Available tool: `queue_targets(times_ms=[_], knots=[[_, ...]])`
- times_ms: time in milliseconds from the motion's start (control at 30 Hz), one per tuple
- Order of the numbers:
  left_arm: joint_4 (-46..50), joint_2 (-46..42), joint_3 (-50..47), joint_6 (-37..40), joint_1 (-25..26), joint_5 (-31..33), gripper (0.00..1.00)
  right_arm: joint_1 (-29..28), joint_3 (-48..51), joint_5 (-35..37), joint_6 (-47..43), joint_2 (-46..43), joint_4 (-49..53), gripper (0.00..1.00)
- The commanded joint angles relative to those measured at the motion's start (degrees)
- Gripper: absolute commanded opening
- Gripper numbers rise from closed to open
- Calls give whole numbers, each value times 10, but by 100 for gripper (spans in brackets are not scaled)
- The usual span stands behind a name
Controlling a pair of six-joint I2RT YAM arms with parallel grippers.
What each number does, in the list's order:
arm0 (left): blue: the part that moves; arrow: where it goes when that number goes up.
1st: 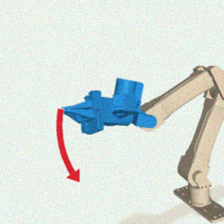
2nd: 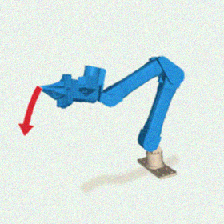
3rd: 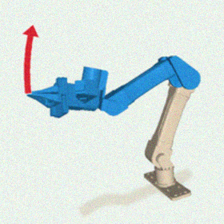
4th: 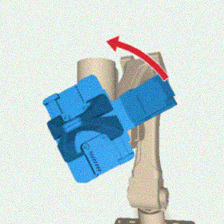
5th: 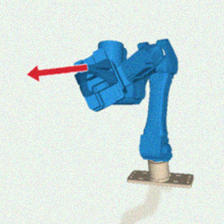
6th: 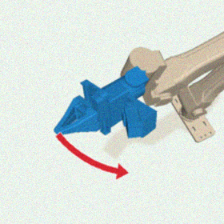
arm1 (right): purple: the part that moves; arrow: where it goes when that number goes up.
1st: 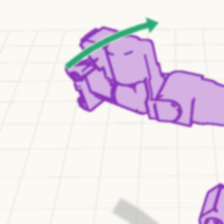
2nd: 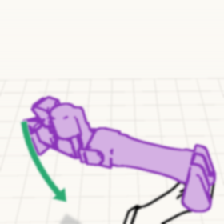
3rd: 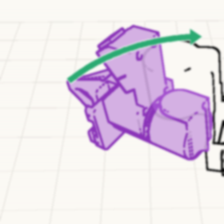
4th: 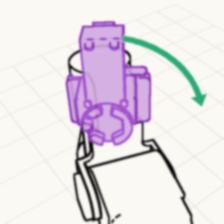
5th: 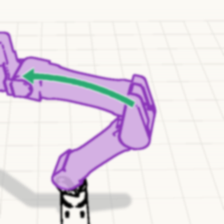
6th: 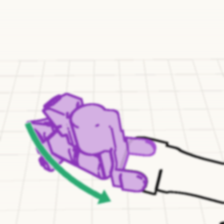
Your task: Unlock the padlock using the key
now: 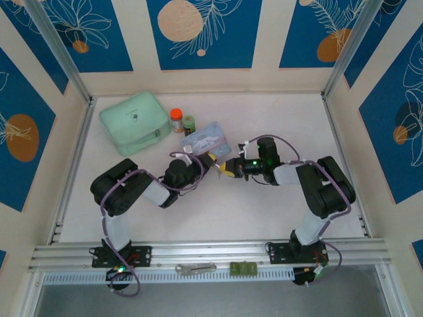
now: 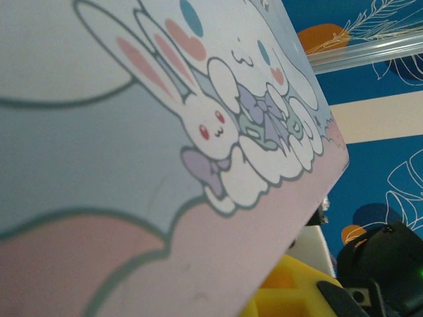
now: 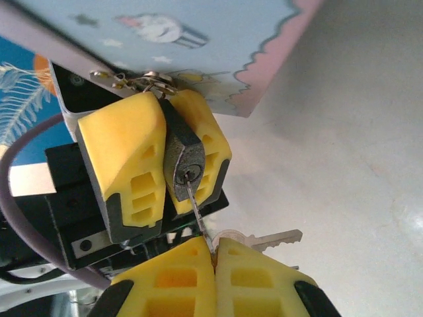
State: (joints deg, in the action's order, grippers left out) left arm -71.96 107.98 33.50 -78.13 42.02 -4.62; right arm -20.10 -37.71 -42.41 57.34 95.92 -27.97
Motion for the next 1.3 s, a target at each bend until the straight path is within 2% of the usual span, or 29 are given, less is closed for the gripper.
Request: queue_targets(times_ms=[0, 100, 300, 433, 533, 833, 1067, 1267], knots=[[-25, -3, 25, 5, 52, -149, 0, -32, -49, 111, -118, -50, 59, 0], [-21, -4, 29, 5, 52, -147, 0, -48, -35, 159, -146, -78, 73, 0], [-24, -4, 41, 2, 52, -161, 0, -54, -15, 190, -151, -95, 57, 0], [-43, -2, 42, 13, 52, -181, 0, -31, -26, 149, -93, -78, 55, 0], [-76, 7, 38, 7, 52, -194, 0, -16, -22, 103, -22, -70, 6, 0], [-87, 5, 37, 21, 54, -217, 0, -2, -15, 54, 177, -7, -135, 0], [-87, 0, 46, 23, 59, -239, 0, 1, -33, 42, 222, 37, -184, 0], [-86, -2, 51, 19, 65, -262, 0, 2, -50, 45, 183, 46, -163, 0]])
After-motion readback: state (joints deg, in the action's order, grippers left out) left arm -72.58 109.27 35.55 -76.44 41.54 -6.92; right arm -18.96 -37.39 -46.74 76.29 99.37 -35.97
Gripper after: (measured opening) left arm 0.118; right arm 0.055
